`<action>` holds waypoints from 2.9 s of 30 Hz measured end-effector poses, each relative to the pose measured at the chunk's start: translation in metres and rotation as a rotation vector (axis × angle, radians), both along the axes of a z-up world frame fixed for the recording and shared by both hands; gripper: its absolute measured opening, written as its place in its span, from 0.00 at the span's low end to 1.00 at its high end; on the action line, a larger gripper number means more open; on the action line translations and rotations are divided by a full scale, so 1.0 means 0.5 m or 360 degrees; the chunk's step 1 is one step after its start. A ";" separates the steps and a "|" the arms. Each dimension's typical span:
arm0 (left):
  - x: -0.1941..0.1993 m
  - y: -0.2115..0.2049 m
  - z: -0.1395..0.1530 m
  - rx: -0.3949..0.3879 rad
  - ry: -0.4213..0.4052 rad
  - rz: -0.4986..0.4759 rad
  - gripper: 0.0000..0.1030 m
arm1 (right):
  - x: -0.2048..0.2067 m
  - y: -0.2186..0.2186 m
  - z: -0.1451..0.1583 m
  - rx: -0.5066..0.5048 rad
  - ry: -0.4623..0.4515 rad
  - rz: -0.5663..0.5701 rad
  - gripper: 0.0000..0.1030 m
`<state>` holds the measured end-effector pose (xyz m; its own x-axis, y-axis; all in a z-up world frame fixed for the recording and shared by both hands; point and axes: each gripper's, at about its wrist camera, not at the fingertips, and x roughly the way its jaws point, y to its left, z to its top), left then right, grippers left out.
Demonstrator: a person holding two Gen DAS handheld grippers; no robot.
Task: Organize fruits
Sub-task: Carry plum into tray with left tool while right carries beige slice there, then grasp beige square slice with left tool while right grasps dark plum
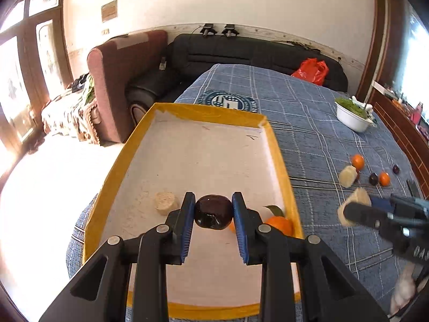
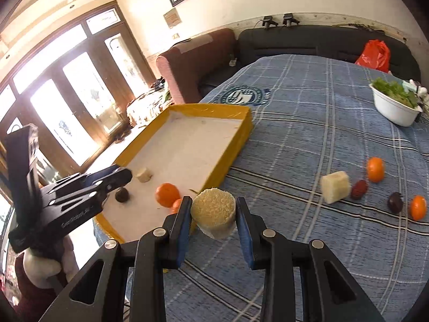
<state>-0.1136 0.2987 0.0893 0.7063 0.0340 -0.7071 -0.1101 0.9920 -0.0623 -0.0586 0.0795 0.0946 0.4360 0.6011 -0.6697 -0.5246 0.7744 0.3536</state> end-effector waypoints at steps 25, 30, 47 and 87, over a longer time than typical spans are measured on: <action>0.110 0.126 -0.059 -0.0237 0.0131 0.0155 0.51 | -0.026 0.268 -0.106 -0.0207 0.0093 0.0418 0.46; 0.086 0.132 -0.045 -0.0297 0.0105 0.0186 0.59 | -0.029 0.245 -0.082 -0.0148 0.0050 0.0390 0.62; 0.024 -0.087 0.041 -0.0366 0.0087 -0.0102 0.76 | -0.037 -0.021 -0.077 -0.0074 0.0055 0.0038 0.62; 0.243 -0.491 -0.155 0.0142 0.0199 -0.0643 0.41 | 0.183 -0.373 -0.152 -0.0279 0.0083 -0.0595 0.53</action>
